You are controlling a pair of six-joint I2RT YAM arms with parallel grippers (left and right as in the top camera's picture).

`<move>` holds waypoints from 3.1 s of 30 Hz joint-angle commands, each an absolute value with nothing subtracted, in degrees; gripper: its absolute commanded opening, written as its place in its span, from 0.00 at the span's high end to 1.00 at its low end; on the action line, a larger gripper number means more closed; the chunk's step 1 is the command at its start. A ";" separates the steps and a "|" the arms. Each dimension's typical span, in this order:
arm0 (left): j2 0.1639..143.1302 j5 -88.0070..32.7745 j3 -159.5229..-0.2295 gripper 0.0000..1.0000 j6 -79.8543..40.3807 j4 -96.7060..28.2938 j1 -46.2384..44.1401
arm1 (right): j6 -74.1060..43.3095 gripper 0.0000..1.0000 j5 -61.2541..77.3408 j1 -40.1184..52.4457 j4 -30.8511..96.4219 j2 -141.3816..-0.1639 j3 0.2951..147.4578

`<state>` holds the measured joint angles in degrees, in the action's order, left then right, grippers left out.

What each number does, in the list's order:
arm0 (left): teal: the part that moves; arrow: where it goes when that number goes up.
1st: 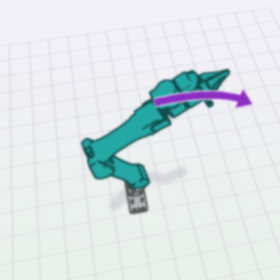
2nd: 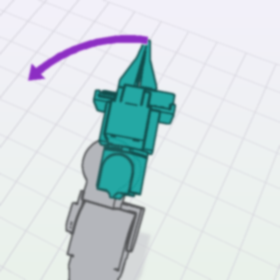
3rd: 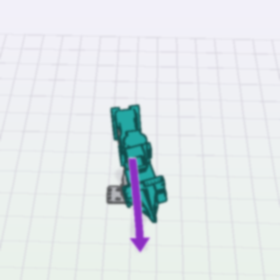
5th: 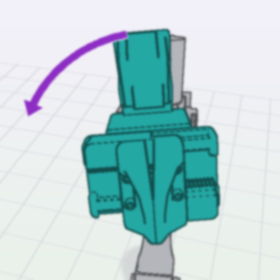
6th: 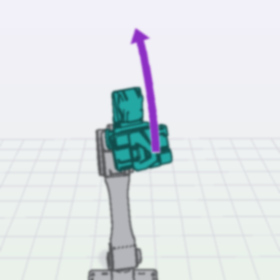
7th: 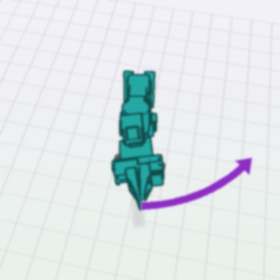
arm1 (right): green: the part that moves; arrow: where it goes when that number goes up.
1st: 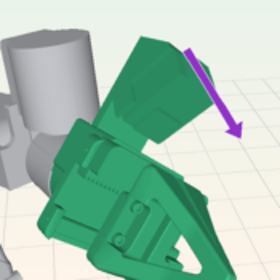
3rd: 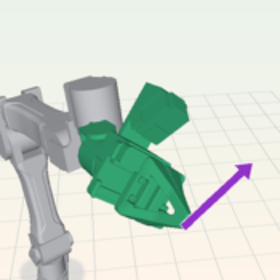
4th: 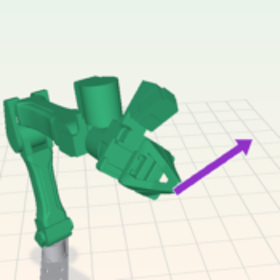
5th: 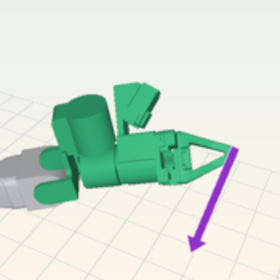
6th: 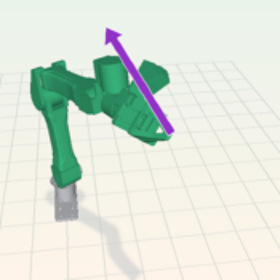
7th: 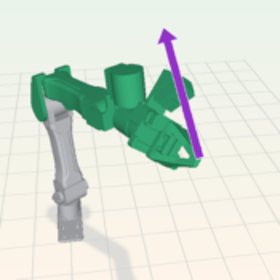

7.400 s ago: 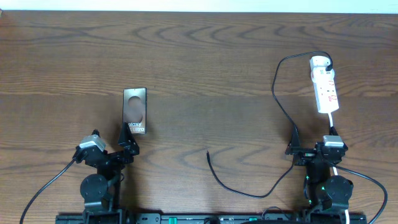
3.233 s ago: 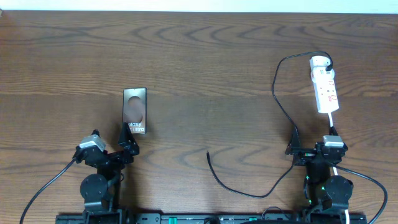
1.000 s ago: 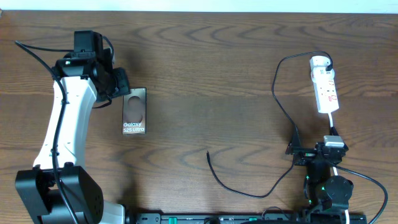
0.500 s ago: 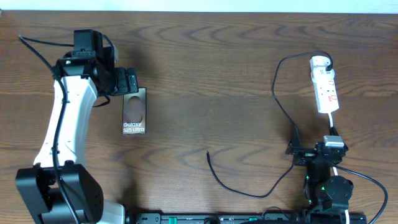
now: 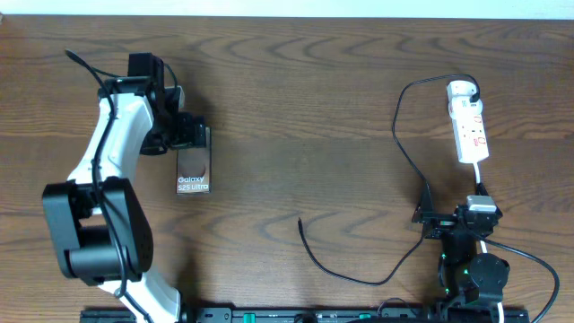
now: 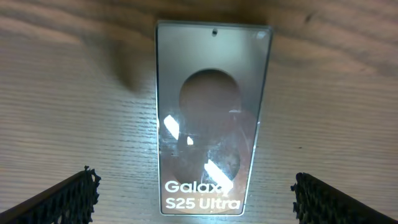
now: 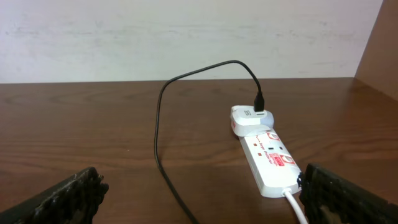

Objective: Plug charger to phone and switch on socket
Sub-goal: 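Move the left gripper forward over the silver phone, then lower the left gripper and straddle the phone's long edges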

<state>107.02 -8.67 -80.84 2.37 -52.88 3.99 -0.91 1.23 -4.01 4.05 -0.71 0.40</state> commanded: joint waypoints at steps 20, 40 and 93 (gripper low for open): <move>111.46 -9.78 -80.71 0.02 -0.05 -53.71 2.28 | -1.67 0.01 0.75 -4.29 4.34 -0.40 0.36; 112.07 -5.30 -80.68 0.03 1.26 -52.03 0.23 | -1.67 0.01 0.75 -4.29 4.34 -0.40 0.36; 116.33 -6.81 -76.07 0.02 2.79 -47.27 -0.08 | -1.67 0.01 0.75 -4.29 4.34 -0.40 0.36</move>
<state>116.20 -6.50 -77.78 1.98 -46.74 -0.12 -0.91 1.23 -4.01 4.05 -0.71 0.38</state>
